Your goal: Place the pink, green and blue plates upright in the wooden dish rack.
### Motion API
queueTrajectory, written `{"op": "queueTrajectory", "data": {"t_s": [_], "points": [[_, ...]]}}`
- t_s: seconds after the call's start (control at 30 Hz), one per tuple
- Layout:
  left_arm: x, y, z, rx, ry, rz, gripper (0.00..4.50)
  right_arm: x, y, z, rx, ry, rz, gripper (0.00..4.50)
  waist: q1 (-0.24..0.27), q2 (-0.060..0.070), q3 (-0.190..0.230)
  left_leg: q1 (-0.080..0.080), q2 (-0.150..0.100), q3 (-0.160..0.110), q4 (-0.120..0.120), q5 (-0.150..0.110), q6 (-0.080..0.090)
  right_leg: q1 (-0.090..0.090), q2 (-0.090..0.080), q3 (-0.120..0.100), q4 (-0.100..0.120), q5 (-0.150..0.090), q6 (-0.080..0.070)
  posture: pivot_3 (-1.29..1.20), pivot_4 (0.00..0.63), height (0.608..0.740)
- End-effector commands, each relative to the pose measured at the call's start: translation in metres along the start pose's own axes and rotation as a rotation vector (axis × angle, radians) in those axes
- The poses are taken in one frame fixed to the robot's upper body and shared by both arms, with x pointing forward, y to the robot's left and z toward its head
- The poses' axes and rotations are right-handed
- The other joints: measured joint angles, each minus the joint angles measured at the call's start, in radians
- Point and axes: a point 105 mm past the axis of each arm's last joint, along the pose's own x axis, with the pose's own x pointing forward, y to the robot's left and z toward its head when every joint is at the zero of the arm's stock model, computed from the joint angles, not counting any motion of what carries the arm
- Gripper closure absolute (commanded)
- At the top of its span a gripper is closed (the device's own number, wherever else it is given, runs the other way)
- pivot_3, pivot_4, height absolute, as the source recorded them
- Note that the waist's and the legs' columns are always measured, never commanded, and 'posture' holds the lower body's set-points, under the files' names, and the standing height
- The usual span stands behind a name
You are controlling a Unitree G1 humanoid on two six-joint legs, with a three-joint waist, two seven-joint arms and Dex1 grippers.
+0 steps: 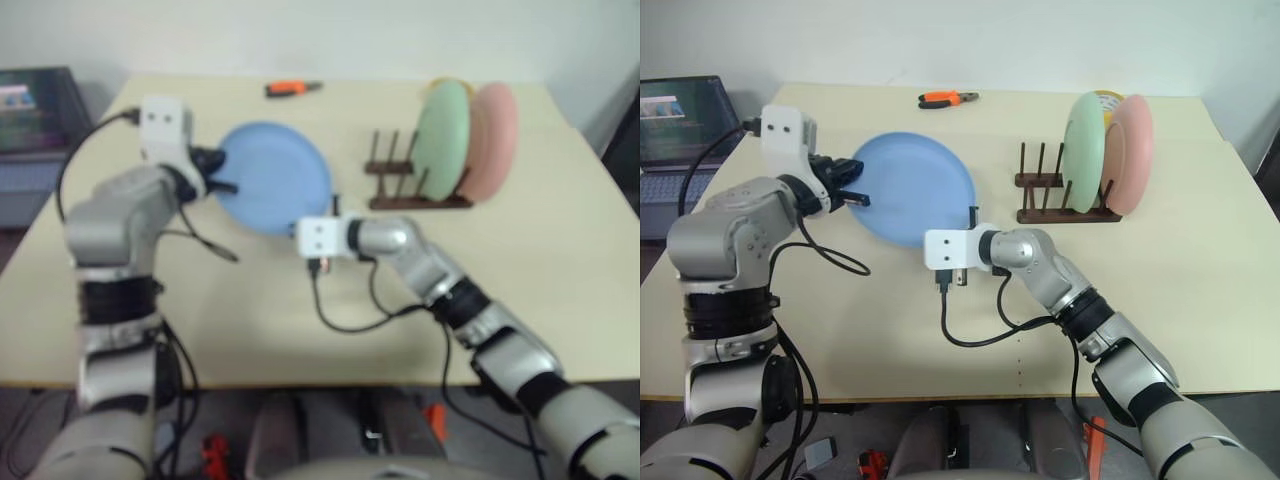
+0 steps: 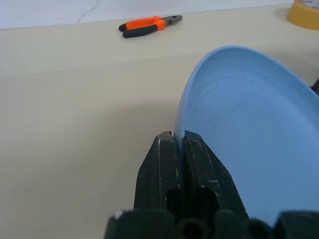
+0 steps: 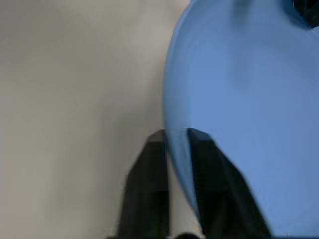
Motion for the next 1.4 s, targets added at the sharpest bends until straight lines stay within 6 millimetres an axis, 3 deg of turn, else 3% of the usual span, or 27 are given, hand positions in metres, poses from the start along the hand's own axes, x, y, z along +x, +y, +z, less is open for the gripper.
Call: {"op": "queueTrajectory", "data": {"t_s": [0.03, 0.23, 0.53, 0.63, 0.73, 0.83, 0.97, 1.1, 1.23, 1.4], "points": [[-0.005, -0.003, 0.016, 0.026, -0.059, -0.004, 4.5, -0.004, -0.015, 0.011, -0.026, -0.042, -0.056, 4.48, 0.0, 0.0, 0.0, 0.0, 0.0, 0.0, 0.0, 0.0, 0.0, 0.0, 0.0, 0.0, 0.0, 0.0, 0.0, 0.0, 0.15, 0.74], [-0.004, -0.003, 0.016, 0.031, -0.057, -0.007, 4.5, -0.004, -0.017, 0.014, -0.016, -0.056, -0.064, 4.48, 0.0, 0.0, 0.0, 0.0, 0.0, 0.0, 0.0, 0.0, 0.0, 0.0, 0.0, 0.0, 0.0, 0.0, 0.0, 0.0, 0.15, 0.74], [-0.004, -0.001, 0.015, 0.051, -0.051, -0.007, 4.5, -0.016, -0.032, 0.037, 0.051, -0.2, -0.109, 4.48, 0.0, 0.0, 0.0, 0.0, 0.0, 0.0, 0.0, 0.0, 0.0, 0.0, 0.0, 0.0, 0.0, 0.0, 0.0, 0.0, 0.15, 0.74], [-0.004, -0.001, 0.015, 0.05, -0.053, -0.014, 3.75, -0.019, -0.036, 0.044, 0.077, -0.242, -0.122, 4.5, -0.001, 0.0, 0.0, 0.0, 0.0, 0.0, 0.0, 0.0, 0.0, 0.0, 0.0, 0.0, 0.0, 0.0, 0.0, 0.0, 0.15, 0.74], [-0.004, -0.002, 0.016, 0.051, -0.055, -0.016, 2.66, -0.02, -0.036, 0.048, 0.094, -0.267, -0.124, 4.5, 0.0, 0.0, 0.0, 0.0, 0.0, 0.0, 0.0, 0.0, 0.0, 0.0, 0.0, 0.0, 0.001, 0.0, 0.0, 0.0, 0.15, 0.74], [-0.007, -0.005, 0.032, 0.034, -0.139, -0.037, 1.59, -0.02, -0.036, 0.048, 0.1, -0.274, -0.122, 4.5, 0.0, 0.0, 0.0, 0.0, 0.0, 0.0, 0.0, 0.0, 0.0, 0.0, 0.0, 0.0, 0.0, 0.0, 0.0, 0.0, 0.15, 0.74], [-0.014, -0.019, 0.043, 0.044, -0.192, -0.136, 1.59, -0.02, -0.035, 0.047, 0.107, -0.274, -0.122, 4.5, 0.0, 0.0, 0.0, 0.0, 0.0, 0.0, 0.0, 0.0, 0.0, 0.0, 0.0, 0.0, 0.0, 0.0, 0.0, 0.0, 0.15, 0.74], [-0.031, -0.027, 0.058, 0.098, -0.28, -0.25, 1.59, -0.02, -0.038, 0.045, 0.14, -0.279, -0.136, 4.5, -0.002, 0.0, 0.0, 0.0, 0.0, 0.0, 0.0, 0.0, 0.0, 0.0, 0.0, 0.0, 0.0, 0.0, 0.0, 0.0, 0.15, 0.74], [-0.072, -0.028, 0.088, 0.19, -0.472, -0.407, 1.59, -0.025, -0.044, 0.044, 0.218, -0.303, -0.161, 4.5, -0.004, 0.0, 0.0, 0.001, 0.001, 0.0, -0.001, 0.0, 0.0, 0.0, 0.0, 0.0, 0.0, 0.001, -0.002, 0.0, 0.15, 0.74], [-0.098, -0.007, 0.077, 0.265, -0.463, -0.455, 1.59, -0.04, -0.065, 0.045, 0.403, -0.369, -0.223, 4.5, -0.006, 0.0, 0.0, 0.002, 0.001, 0.001, -0.001, 0.0, 0.0, 0.0, 0.0, 0.001, 0.001, 0.0, -0.001, 0.0, 0.15, 0.74]]}}
